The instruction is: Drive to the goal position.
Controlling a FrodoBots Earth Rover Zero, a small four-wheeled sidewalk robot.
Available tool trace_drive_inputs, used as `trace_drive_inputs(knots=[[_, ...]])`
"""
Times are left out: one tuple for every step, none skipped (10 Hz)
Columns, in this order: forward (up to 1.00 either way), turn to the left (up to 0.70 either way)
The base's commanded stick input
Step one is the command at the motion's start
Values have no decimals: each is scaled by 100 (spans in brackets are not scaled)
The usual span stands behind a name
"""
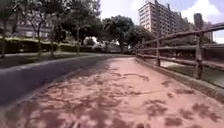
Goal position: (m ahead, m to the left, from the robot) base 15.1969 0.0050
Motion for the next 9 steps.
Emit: trace_drive_inputs(knots=[[70, 0], [70, 0], [70, 0], [70, 0], [70, 0], [70, 0], [70, 0], [70, 0], [70, 0]])
